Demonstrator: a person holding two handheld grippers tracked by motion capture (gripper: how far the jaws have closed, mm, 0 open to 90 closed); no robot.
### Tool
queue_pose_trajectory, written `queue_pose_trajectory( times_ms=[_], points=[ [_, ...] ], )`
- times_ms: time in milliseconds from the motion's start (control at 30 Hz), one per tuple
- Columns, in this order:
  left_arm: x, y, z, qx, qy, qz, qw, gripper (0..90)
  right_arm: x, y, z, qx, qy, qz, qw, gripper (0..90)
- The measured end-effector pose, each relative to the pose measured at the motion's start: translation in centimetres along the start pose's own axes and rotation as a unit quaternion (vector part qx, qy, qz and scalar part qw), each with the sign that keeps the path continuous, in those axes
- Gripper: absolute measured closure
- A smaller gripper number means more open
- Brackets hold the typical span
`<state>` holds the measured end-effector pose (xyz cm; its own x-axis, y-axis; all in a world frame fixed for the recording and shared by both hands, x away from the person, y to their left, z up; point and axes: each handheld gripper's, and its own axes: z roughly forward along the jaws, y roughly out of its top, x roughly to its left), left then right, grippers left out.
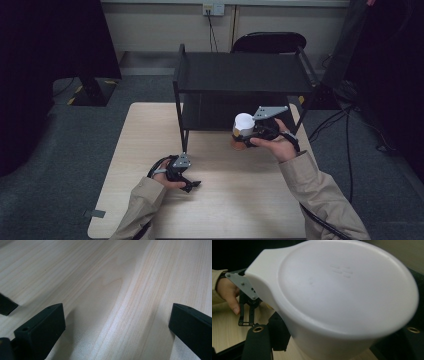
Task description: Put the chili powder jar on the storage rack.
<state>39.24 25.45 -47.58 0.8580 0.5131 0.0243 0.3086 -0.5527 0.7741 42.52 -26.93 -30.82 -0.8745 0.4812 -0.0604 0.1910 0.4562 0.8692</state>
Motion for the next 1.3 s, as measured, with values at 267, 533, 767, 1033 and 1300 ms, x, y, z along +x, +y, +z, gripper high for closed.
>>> queue_pose_trajectory(
  times_ms=[267, 533, 767, 1033, 1300],
  points=[
    [0.0, 0.0, 0.0, 0.001, 0.000, 0.000, 1.0000, 0.0, -0.2, 1.3, -0.6, 0.002, -0.017, 0.002, 0.9999, 30.6],
    [0.0, 0.0, 0.0, 0.001, 0.000, 0.000, 1.0000, 0.0, -0.5, 2.0, -0.8, -0.002, -0.031, 0.006, 0.9995, 30.6],
    [0.0, 0.0, 0.0, 0.001, 0.000, 0.000, 1.0000, 0.0, -0.5, 2.8, -1.2, -0.008, -0.042, 0.001, 0.9991, 30.7],
    [0.0, 0.1, 0.0, 0.001, 0.001, 0.000, 1.0000, 0.0, -0.3, 3.5, -1.2, -0.003, -0.063, -0.007, 0.9980, 30.7],
    [0.0, 0.0, 0.0, 0.001, 0.001, 0.000, 1.0000, 0.0, -0.4, 3.5, -1.1, -0.005, -0.091, -0.001, 0.9958, 30.7]
  ],
)
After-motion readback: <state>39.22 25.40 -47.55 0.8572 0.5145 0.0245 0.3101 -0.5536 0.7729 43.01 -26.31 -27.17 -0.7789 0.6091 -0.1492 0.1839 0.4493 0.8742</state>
